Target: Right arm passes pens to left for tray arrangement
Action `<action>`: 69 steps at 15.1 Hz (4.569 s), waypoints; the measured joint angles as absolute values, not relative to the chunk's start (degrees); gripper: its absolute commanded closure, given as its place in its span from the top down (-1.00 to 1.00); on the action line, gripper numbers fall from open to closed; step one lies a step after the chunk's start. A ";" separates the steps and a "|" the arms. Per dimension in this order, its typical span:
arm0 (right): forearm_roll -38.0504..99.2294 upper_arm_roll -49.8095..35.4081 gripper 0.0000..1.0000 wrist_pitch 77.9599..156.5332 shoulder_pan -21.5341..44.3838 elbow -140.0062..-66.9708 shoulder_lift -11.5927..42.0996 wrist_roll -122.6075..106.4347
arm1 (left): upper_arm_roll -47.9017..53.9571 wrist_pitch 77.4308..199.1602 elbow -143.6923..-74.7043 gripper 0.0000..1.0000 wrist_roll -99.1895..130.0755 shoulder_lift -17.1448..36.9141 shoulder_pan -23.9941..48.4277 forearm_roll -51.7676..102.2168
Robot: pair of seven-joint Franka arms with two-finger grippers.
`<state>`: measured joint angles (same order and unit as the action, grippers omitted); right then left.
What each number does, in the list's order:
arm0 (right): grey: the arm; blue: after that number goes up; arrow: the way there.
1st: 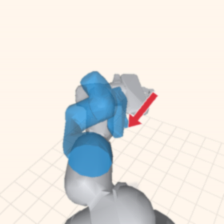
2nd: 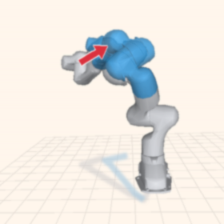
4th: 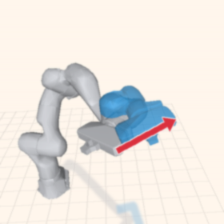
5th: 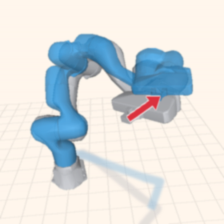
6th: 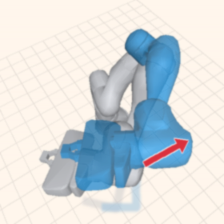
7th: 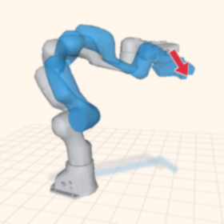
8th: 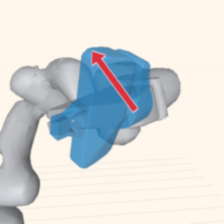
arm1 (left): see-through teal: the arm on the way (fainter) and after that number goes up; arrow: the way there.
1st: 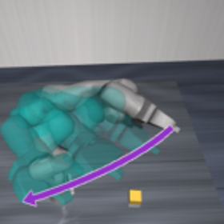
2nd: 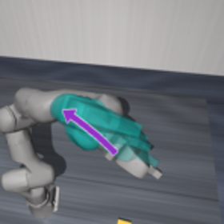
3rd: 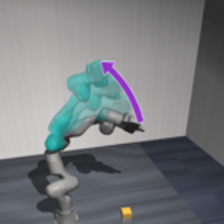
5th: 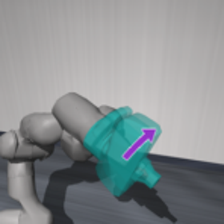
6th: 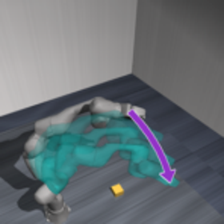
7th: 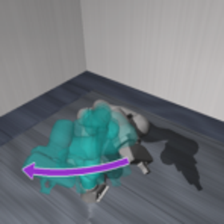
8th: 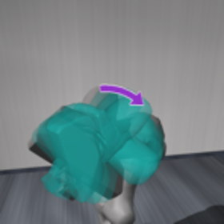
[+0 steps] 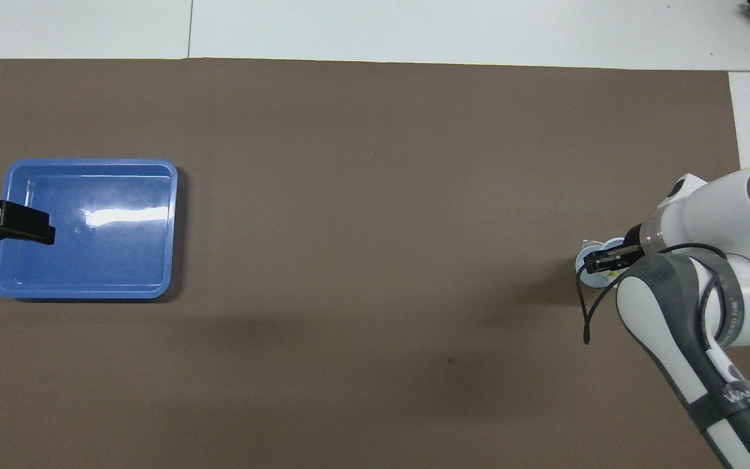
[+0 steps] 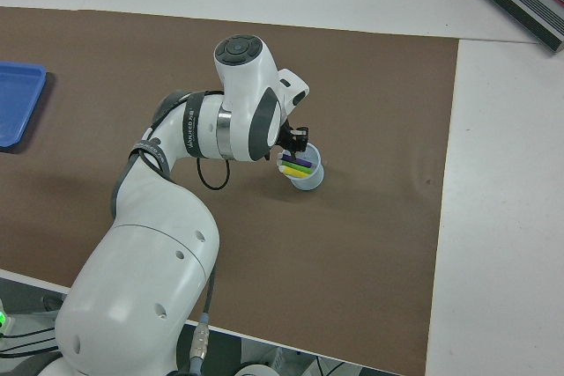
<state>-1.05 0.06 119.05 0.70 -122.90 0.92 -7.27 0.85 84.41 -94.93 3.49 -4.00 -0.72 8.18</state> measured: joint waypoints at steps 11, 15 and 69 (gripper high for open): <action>-1.37 0.33 -1.00 118.94 0.91 -122.73 0.74 -7.25 | 0.65 83.91 -104.16 1.00 32.13 -8.46 -2.52 29.97; -1.40 0.31 -1.00 115.87 0.86 -122.20 0.26 -7.59 | 0.49 85.79 -107.10 1.00 41.21 -10.28 -3.02 35.16; 30.59 -2.66 -1.00 117.30 29.99 -109.30 -7.58 17.42 | 2.20 135.43 -133.72 0.57 71.60 -16.14 28.02 72.50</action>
